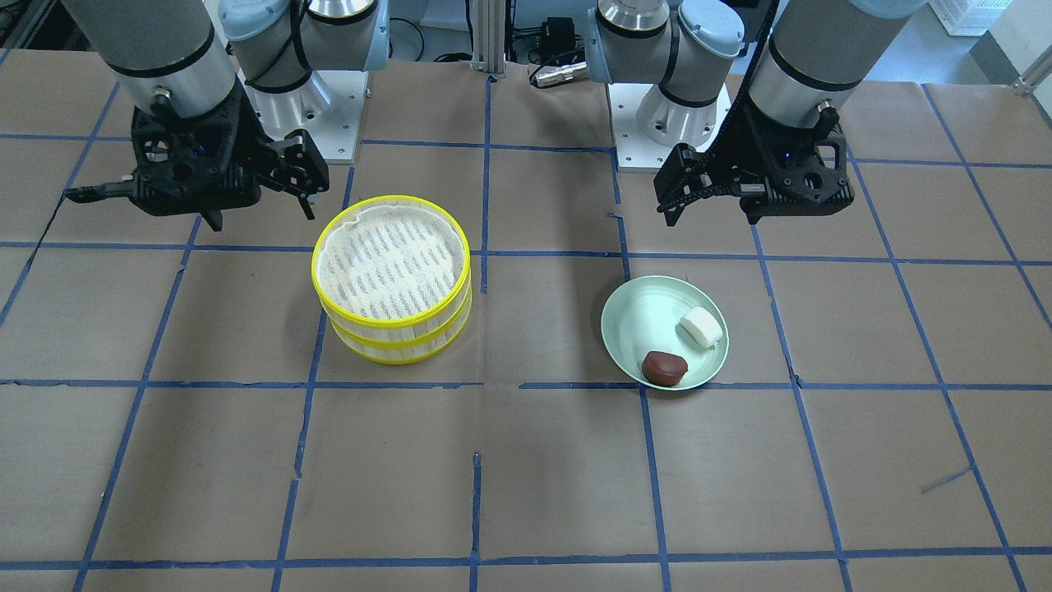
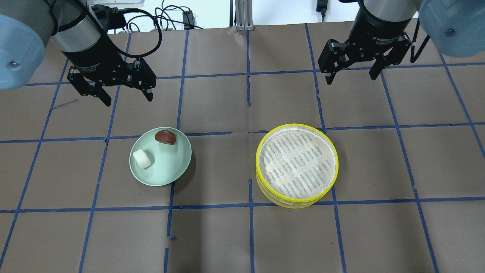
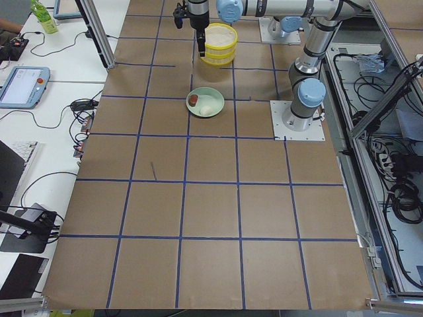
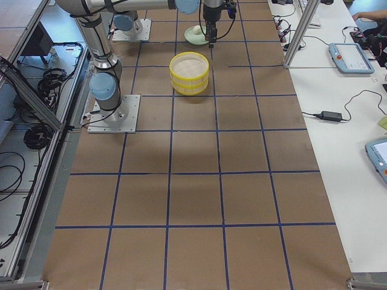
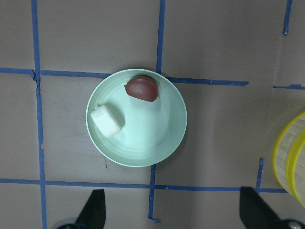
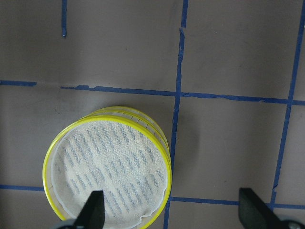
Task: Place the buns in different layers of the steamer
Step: 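Move the left gripper down toward the white bun in the green bowl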
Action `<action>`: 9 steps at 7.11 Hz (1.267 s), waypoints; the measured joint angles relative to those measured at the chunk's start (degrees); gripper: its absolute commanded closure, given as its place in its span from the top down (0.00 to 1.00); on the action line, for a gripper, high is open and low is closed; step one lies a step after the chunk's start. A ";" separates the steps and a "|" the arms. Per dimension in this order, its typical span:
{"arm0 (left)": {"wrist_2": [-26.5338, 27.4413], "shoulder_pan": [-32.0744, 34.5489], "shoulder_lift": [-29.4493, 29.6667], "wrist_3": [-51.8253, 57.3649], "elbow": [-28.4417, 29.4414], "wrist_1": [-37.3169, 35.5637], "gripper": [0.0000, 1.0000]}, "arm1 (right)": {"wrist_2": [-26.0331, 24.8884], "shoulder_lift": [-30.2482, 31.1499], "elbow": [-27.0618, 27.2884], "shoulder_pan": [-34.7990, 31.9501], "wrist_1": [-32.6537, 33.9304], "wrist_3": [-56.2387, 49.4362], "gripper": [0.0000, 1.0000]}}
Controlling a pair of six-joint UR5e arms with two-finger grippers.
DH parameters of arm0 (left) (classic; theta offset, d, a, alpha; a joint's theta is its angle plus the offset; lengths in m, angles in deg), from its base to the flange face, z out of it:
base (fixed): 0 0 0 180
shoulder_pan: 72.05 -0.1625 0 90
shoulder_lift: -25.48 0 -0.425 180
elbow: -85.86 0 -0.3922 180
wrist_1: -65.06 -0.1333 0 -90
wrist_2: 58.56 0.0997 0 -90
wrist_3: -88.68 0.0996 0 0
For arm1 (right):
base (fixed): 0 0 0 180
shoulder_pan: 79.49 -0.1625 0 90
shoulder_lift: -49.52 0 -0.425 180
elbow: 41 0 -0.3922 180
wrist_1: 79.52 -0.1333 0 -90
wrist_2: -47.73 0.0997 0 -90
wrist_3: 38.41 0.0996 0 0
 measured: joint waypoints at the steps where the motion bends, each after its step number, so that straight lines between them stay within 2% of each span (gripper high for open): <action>1: 0.01 -0.04 -0.01 0.09 -0.01 -0.04 1.00 | -0.18 0.30 -0.04 0.02 -0.23 2.80 1.00; 6: 0.09 -0.41 -0.07 1.74 -0.29 -0.16 1.00 | -0.74 0.70 0.27 0.14 -1.17 6.47 1.00; 7: 0.11 -1.61 -0.09 3.13 -0.50 -0.10 1.00 | -0.72 0.70 0.43 0.20 -1.18 6.45 1.00; 9: -0.15 -8.64 1.90 9.71 -2.97 -2.49 1.00 | -0.71 0.70 0.61 0.27 -1.15 6.32 1.00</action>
